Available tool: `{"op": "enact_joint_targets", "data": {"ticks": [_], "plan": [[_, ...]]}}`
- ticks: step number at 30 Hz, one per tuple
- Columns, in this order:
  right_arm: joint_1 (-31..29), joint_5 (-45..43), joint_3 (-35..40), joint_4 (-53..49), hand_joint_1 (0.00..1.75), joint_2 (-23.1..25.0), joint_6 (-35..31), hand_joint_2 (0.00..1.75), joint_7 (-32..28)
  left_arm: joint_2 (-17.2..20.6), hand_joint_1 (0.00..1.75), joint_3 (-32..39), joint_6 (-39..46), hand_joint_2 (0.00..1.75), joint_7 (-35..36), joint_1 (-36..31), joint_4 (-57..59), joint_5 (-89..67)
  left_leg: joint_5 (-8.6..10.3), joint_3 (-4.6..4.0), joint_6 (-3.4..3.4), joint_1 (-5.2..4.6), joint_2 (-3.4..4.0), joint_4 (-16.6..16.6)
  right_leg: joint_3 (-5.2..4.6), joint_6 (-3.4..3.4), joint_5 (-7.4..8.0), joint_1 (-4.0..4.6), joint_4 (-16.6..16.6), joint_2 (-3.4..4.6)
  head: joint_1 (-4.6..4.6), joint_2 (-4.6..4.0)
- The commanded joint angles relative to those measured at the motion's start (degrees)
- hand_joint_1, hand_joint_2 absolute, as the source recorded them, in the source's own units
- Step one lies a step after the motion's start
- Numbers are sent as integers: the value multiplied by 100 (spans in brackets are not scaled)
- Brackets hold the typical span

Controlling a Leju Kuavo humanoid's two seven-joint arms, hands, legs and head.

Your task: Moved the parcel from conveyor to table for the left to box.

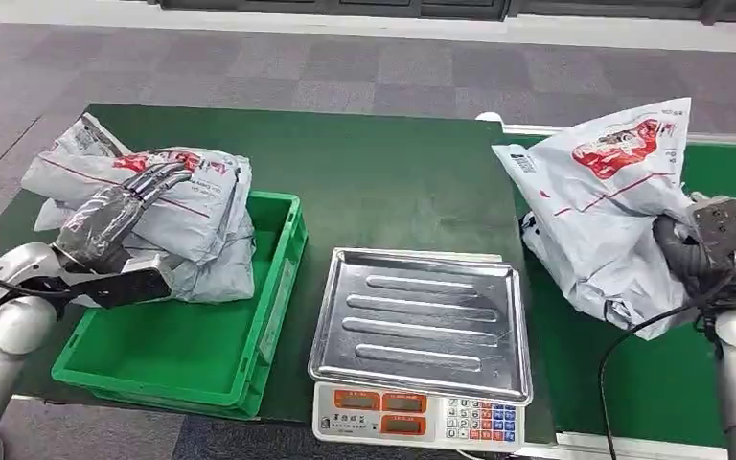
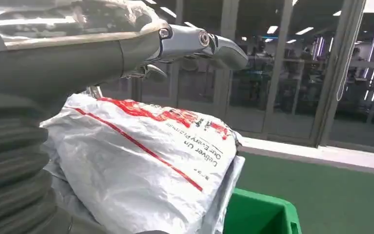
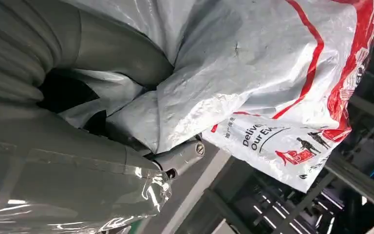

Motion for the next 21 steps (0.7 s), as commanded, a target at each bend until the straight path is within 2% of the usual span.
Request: {"op": "enact_joint_targets", "data": {"ticks": [1,15,16,17,18,19,21], "plan": [[-409,-39,399,575,175,-8,-22,175,12,-161,0,-219,29,175,14,-193,342,15,-1,14,1,-2,4,-8,10,0,0,-2,-7,8,0,0],[-409,-39,399,575,175,-8,-22,175,12,-161,0,-219,29,175,14,-193,342,15,-2,5,1,-1,1,-6,3,0,-1,-1,-6,5,0,0],[-761,-272,533,471,175,161,120,175,-708,-189,0,-245,42,175,-6,-257,377,-11,-1,15,1,-2,1,-12,13,0,0,-2,-13,6,0,0],[-1938,11,1032,885,175,666,89,175,-91,-270,0,-339,29,175,-16,-474,494,-39,-2,4,1,-5,18,-4,-5,0,3,-5,-1,22,0,0],[-2270,28,1243,1021,175,786,37,175,158,-296,0,-392,2,175,13,-583,549,-47,-3,0,1,-4,14,-2,-5,0,1,-4,2,18,0,0],[-2417,9,1375,1074,175,813,10,175,221,-308,0,-435,-16,175,29,-663,579,-44,-6,-7,-1,-16,80,8,-41,-1,14,-16,25,86,0,0],[-2334,-111,1488,964,175,712,23,175,199,-326,0,-509,-56,175,52,-799,649,-34,0,-26,-2,-12,49,0,-39,-1,13,-10,21,51,0,0]]}}
